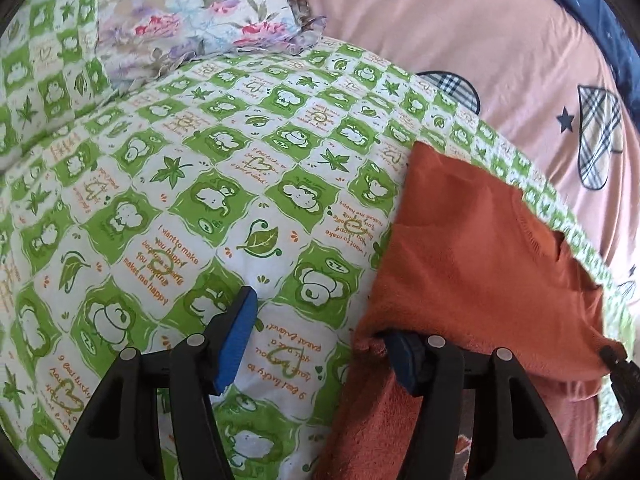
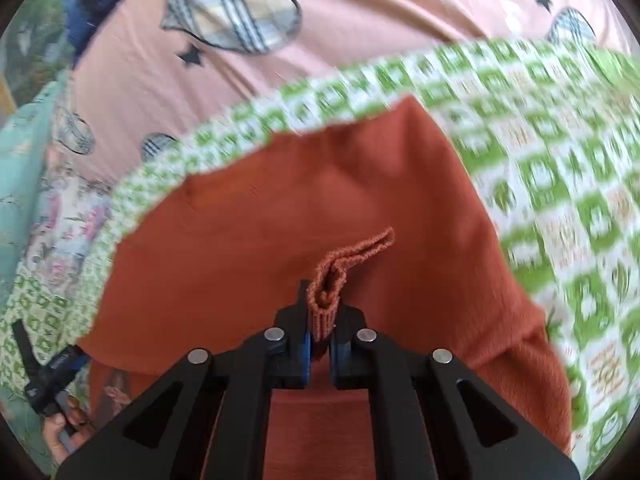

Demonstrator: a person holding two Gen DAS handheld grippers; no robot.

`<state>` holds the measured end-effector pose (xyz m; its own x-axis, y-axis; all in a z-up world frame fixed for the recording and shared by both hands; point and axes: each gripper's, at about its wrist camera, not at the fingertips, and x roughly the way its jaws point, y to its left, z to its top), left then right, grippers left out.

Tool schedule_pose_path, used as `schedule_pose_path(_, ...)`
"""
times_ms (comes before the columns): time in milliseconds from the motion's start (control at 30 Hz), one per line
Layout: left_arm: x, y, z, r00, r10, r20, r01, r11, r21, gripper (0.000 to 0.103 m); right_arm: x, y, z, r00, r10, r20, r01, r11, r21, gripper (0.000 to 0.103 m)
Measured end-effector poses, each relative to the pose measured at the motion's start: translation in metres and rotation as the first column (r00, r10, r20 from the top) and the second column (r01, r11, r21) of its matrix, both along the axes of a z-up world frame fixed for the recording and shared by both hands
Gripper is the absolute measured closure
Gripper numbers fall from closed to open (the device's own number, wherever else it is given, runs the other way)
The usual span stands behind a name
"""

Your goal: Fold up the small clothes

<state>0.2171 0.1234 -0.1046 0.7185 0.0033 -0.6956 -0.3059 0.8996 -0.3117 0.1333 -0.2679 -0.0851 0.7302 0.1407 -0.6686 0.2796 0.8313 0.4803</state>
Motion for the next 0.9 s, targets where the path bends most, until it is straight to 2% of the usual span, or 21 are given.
schedule_pose_path(133,0.001,0.001,-0.001,1.000,-0.008,0.001,0.008,1.000,-0.011,0.039,-0.003,-0.006,-0.008,0.999,-0.025,-0.046,0.025,1.000,-0.002,0.095)
schedule_pose_path(200,-0.002,-0.001,-0.001,1.000,-0.012,-0.001,0.012,1.000,0.001,0.038,-0.002,-0.012,-0.013,0.996,-0.024,-0.085,0.026,0.999,0.025,0.089)
schedule_pose_path(367,-0.006,0.004,-0.001,1.000,0.007,-0.002,-0.007,1.000,-0.009,0.038,-0.034,-0.024,0.006,0.996,-0.077,-0.043,0.078,0.997,0.008,0.087)
schedule_pose_path(467,-0.010,0.012,-0.002,1.000,0.013,0.004,-0.013,0.999,-0.051,0.038,-0.062,-0.030,0.019,0.997,-0.071,-0.016,0.071,0.997,0.017,0.086)
schedule_pose_path(633,-0.013,0.013,0.001,0.998,-0.046,-0.032,0.044,0.997,-0.062,0.038,-0.112,-0.026,0.032,0.999,-0.042,-0.001,0.042,0.999,-0.006,0.072)
schedule_pose_path(800,-0.051,0.008,0.005,0.986,-0.148,-0.070,0.144,0.988,-0.059,0.037,-0.156,-0.021,0.030,0.999,-0.044,-0.022,0.043,0.999,-0.022,0.060)
schedule_pose_path(900,-0.083,0.012,0.005,0.983,-0.165,-0.082,0.160,0.985,-0.066,0.035,-0.176,-0.021,0.026,0.998,-0.046,-0.030,0.046,0.999,-0.009,0.058)
